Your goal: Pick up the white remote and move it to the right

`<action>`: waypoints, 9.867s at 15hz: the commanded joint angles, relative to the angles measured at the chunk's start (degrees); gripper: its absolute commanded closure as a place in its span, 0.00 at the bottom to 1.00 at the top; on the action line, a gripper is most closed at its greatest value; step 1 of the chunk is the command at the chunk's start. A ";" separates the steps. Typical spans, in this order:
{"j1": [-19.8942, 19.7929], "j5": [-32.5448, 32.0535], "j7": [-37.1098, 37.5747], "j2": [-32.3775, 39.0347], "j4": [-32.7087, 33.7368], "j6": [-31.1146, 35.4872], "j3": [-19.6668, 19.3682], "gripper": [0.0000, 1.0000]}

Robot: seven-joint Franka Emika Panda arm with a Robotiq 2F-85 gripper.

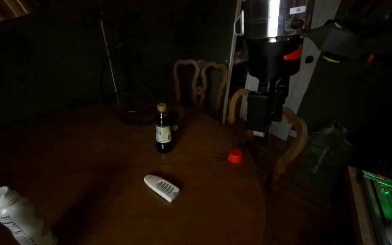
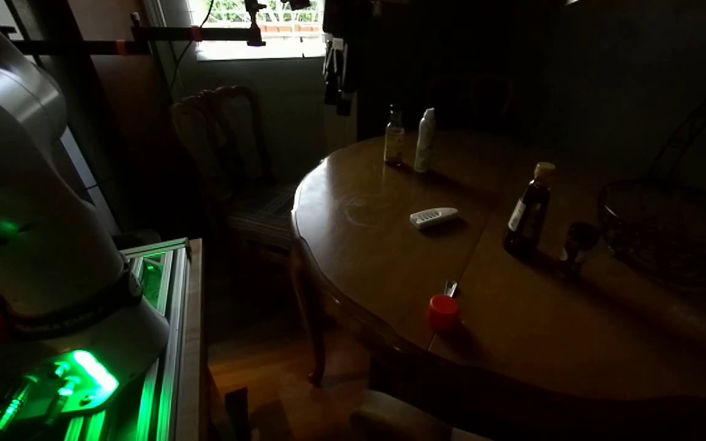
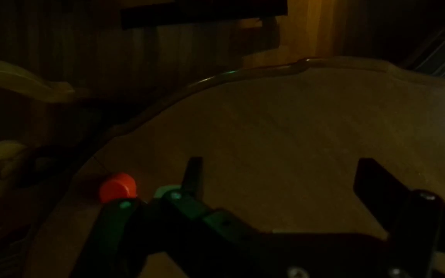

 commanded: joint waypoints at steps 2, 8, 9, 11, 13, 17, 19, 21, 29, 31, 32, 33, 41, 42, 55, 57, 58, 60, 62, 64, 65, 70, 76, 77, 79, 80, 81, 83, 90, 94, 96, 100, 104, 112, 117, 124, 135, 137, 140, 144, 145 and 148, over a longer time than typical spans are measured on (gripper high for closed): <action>-0.29 -0.90 -3.78 9.54 6.78 5.48 -2.95 0.00; -0.09 -2.03 -9.46 22.17 15.08 8.43 -6.18 0.00; 0.03 -3.47 -9.46 24.19 15.94 9.49 -6.60 0.00; 0.52 -6.30 -8.96 28.24 17.66 10.90 -7.30 0.00; 0.59 -5.10 -8.88 25.86 15.69 10.52 -7.51 0.00; 0.91 -6.22 -9.00 30.16 18.35 10.59 -7.89 0.00; 0.96 -6.23 -9.00 30.16 18.72 10.59 -7.88 0.00; 0.96 -6.23 -9.02 30.15 18.89 10.59 -7.88 0.00; 2.32 -5.79 -8.82 31.19 18.12 12.03 -6.64 0.00; 3.94 -5.80 -7.53 32.40 17.59 13.76 -5.88 0.00; 4.74 -5.31 -7.11 33.31 17.76 13.94 -5.46 0.00; 5.64 -5.25 -6.40 34.28 17.81 14.99 -5.20 0.00; 7.26 -6.40 -7.84 42.88 21.15 29.25 -7.20 0.00; 7.06 -6.07 -8.27 43.87 21.75 29.93 -7.50 0.00; 11.27 -7.11 -1.78 57.68 32.16 39.66 -13.88 0.00; 11.92 -7.21 -1.09 58.89 33.55 39.26 -14.73 0.00; 12.44 -7.57 -0.66 59.39 34.12 39.36 -15.38 0.00; 12.84 -7.59 -0.33 60.18 35.21 38.46 -15.86 0.26; 13.17 -7.64 -0.11 60.34 35.73 37.90 -16.28 0.42; 13.20 -7.31 0.07 60.35 36.29 37.02 -16.36 0.58; 13.21 -7.30 0.21 60.29 36.41 36.63 -16.46 0.65; 13.09 -7.37 1.50 56.82 37.82 29.24 -17.11 0.72; 11.80 -10.36 3.15 47.27 43.55 9.12 -18.21 0.72; 11.13 -11.05 3.29 46.34 45.03 6.15 -18.42 0.72; 9.64 -12.40 3.35 45.25 48.22 0.74 -18.81 0.72; 8.65 -13.27 3.19 45.12 49.86 -1.10 -19.17 0.72; 7.48 -13.50 2.67 45.20 51.42 -2.73 -19.27 0.72; 5.28 -13.98 2.21 45.89 54.49 -5.27 -19.74 0.72; -0.51 -14.62 1.68 49.57 61.70 -9.59 -21.09 0.72; -1.28 -13.80 1.63 48.14 59.36 -7.72 -20.60 0.47; -1.14 -13.79 1.63 48.05 59.36 -7.72 -20.44 0.47; -2.21 -13.04 1.55 50.51 62.03 -7.74 -20.63 0.72; -5.09 -12.36 1.63 55.01 65.52 -7.40 -21.71 0.72; -10.75 -9.00 2.34 66.13 68.72 1.63 -22.20 0.72; -12.15 -5.37 4.82 71.59 69.67 7.69 -22.95 0.72; -14.15 -1.95 7.05 76.82 71.52 16.12 -23.84 0.72; -14.18 -1.98 5.88 76.82 71.73 17.19 -24.01 0.08; -14.05 -2.47 5.78 74.04 70.43 16.20 -23.01 0.00; -11.99 -4.51 6.15 67.26 66.37 12.43 -24.58 0.00; -8.85 -7.61 7.48 56.27 59.12 10.49 -27.59 0.00; -8.24 -8.58 6.78 53.30 56.99 9.04 -27.79 0.00; -7.09 -10.54 3.60 44.42 50.35 1.61 -26.50 0.00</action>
